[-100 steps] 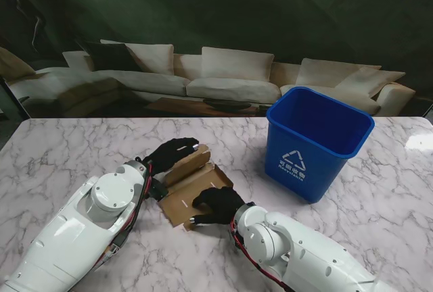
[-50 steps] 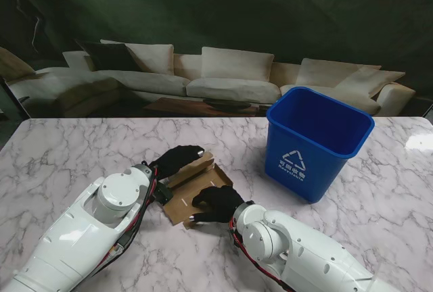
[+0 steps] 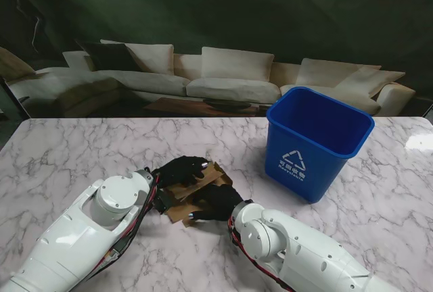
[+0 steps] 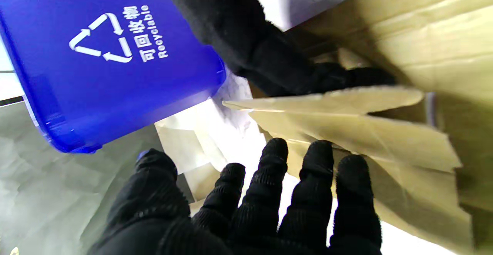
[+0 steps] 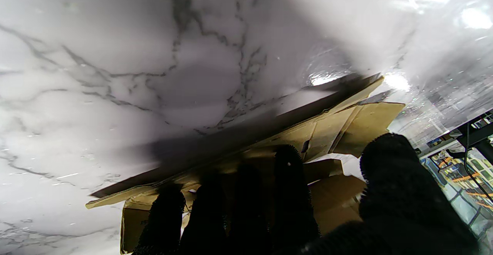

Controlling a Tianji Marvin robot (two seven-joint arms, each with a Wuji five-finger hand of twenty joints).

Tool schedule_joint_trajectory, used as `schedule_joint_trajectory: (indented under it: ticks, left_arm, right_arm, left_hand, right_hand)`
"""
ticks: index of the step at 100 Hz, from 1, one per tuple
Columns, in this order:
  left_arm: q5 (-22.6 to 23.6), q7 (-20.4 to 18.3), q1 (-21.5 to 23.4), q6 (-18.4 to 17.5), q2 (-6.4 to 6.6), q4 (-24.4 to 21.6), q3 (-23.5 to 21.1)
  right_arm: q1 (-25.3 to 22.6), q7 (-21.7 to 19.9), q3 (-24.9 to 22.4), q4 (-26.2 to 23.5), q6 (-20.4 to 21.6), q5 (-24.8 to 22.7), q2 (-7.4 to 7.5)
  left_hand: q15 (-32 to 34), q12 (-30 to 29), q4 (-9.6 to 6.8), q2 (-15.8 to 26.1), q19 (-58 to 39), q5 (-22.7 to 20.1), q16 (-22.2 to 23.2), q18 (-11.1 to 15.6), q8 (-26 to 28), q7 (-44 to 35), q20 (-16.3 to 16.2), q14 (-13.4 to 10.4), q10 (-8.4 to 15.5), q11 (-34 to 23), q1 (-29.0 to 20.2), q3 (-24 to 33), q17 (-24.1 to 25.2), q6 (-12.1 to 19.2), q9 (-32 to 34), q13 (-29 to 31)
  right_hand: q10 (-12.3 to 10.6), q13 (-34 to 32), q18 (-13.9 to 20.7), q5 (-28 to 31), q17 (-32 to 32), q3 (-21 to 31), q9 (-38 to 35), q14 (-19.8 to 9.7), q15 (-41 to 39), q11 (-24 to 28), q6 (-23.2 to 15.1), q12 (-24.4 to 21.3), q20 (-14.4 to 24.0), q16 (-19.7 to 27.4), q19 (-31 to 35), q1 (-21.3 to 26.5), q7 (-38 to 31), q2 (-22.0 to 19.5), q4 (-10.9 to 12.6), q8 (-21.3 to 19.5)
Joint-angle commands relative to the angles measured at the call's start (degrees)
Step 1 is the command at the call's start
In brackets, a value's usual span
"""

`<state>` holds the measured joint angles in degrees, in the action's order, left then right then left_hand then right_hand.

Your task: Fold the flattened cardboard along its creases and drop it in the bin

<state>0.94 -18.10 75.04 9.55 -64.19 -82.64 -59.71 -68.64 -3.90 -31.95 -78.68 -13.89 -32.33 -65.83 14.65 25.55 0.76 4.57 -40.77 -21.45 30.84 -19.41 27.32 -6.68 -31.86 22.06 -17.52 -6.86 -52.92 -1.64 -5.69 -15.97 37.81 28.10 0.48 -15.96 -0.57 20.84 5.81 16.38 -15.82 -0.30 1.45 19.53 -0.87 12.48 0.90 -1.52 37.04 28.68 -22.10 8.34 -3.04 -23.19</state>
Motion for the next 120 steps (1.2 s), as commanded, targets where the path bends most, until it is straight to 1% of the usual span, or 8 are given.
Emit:
schedule_joint_trajectory:
  ticks: [1, 10, 26, 53, 77, 95, 109, 120]
  left_arm:
    - [0.3, -1.7, -0.8, 0.8, 0.10, 1.5, 0.7]
    - [1.6, -2.7, -2.2, 1.2, 0.32, 3.2, 2.3]
    - [3.6, -4.2, -4.4, 2.9, 0.63, 5.5, 4.9]
    - [4.3, -5.4, -5.4, 5.0, 0.88, 6.1, 6.4]
    - [3.7, -5.7, -6.1, 5.4, 0.73, 7.0, 7.3]
    - [3.5, -5.5, -6.5, 5.3, 0.57, 7.5, 7.7]
    - [3.2, -5.5, -6.6, 5.1, 0.48, 7.8, 7.7]
    - [3.1, -5.7, -6.6, 5.2, 0.51, 7.9, 7.7]
  right_arm:
    - [-1.9, -1.7, 0.7, 3.7, -0.9, 0.3, 0.79]
    - [-2.3, -1.8, 0.3, 3.2, -0.5, 0.5, 0.93]
    - [-4.5, -1.7, -2.5, 1.0, 1.9, 0.9, 1.35]
    - [-12.0, -5.7, -11.3, -9.3, 5.0, -0.9, 3.84]
    - [-17.8, -6.3, -18.4, -15.7, 9.2, -3.7, 4.70]
    - [-16.8, -4.5, -18.2, -15.0, 12.3, -7.1, 4.72]
    - [-14.3, -3.1, -15.5, -12.9, 12.6, -9.0, 4.53]
    - [-12.3, -2.6, -13.5, -11.2, 12.6, -9.6, 4.41]
  left_hand:
    - [-2.0, -3.1, 0.64, 2.6, 2.8, -2.1, -1.5, 0.4, 1.1, -1.0, 0.5, -1.6, 2.4, 1.3, 1.7, -0.7, 1.6, -0.3, 1.5, -0.9]
    - [-3.1, -6.7, 0.77, 3.2, 5.6, -2.7, -3.0, 1.3, 0.5, -0.2, 0.9, -2.4, 3.4, 2.1, 2.2, -0.7, 2.0, 0.5, 1.0, -1.7]
    - [-4.3, -7.7, 1.00, 4.6, 9.0, -1.6, -3.9, 2.5, -0.4, 0.6, 1.6, -3.0, 4.2, 2.2, 3.4, -1.0, 3.3, 1.2, -0.3, -3.6]
    - [-4.4, -8.0, 1.09, 5.3, 11.1, -1.1, -4.1, 2.7, -1.0, 0.8, 1.6, -3.1, 4.2, 2.2, 3.8, -0.9, 3.1, 1.4, -0.6, -3.5]
    - [-4.2, -8.0, 1.07, 5.3, 11.4, -1.0, -3.9, 2.6, -1.2, 0.7, 1.0, -2.7, 4.0, 2.2, 3.7, -0.9, 2.5, 1.5, -1.1, -3.5]
    - [-3.9, -7.9, 1.04, 5.4, 11.6, -1.0, -3.7, 2.5, -1.3, 0.6, 0.6, -2.3, 3.4, 2.2, 3.5, -0.9, 2.2, 1.5, -1.5, -3.4]
    - [-3.6, -7.8, 0.99, 5.4, 11.5, -1.0, -3.4, 2.4, -1.3, 0.5, 0.2, -1.9, 2.5, 2.2, 3.4, -0.9, 2.0, 1.5, -2.0, -3.3]
    - [-3.6, -7.7, 0.97, 5.5, 11.5, -0.9, -3.3, 2.4, -1.3, 0.5, 0.0, -1.9, 2.4, 2.2, 3.3, -0.9, 2.0, 1.4, -2.2, -3.4]
  right_hand:
    - [7.8, -0.7, -9.4, 2.0, -2.3, -1.2, -2.8, 8.7, -0.6, 3.9, 4.3, 1.3, -0.7, -0.4, 0.3, 1.4, -2.6, -1.8, 1.2, -0.5]
    - [7.8, -0.8, -9.3, 1.9, -2.4, -1.2, -2.5, 7.8, -0.6, 4.2, 4.3, 1.4, -0.5, -0.4, 0.9, 1.5, -2.6, -1.8, 1.2, -0.6]
    - [7.9, -1.4, -9.9, 2.1, -3.5, -1.3, -2.2, 7.3, -0.7, 5.2, 4.5, 1.7, 2.4, -0.5, 6.1, 2.0, -2.9, -1.5, 1.2, -0.7]
    - [8.1, -3.0, -10.8, 2.7, -4.3, -1.4, -3.7, 7.6, -0.9, 5.0, 4.5, 1.5, 4.1, -0.7, 8.6, 2.2, -2.8, -1.3, 1.2, -0.5]
    - [7.5, -7.5, -12.2, 4.5, -7.5, -1.4, -7.4, 7.7, -3.8, 5.0, 4.4, 1.7, 6.9, -3.4, 12.4, 2.4, -2.5, -0.9, 1.2, -0.2]
    - [6.4, -6.9, -10.8, 3.6, -7.9, -1.2, -6.5, 4.7, -3.7, 1.9, 4.2, 0.5, 7.9, -3.4, 12.4, 2.2, -1.4, -1.0, 1.2, 0.5]
    - [5.5, -3.6, -8.9, -4.5, -5.9, -1.3, -2.3, 2.9, -1.1, -0.8, 5.9, -0.6, 7.1, -1.9, 9.6, 1.9, 4.0, -1.8, 1.3, 3.8]
    - [4.8, -0.3, -7.2, -6.4, -3.2, -1.3, 0.5, 1.3, -0.4, -4.2, 6.7, -2.3, 5.1, -0.6, 5.7, 1.5, 5.2, -1.9, 1.3, 5.9]
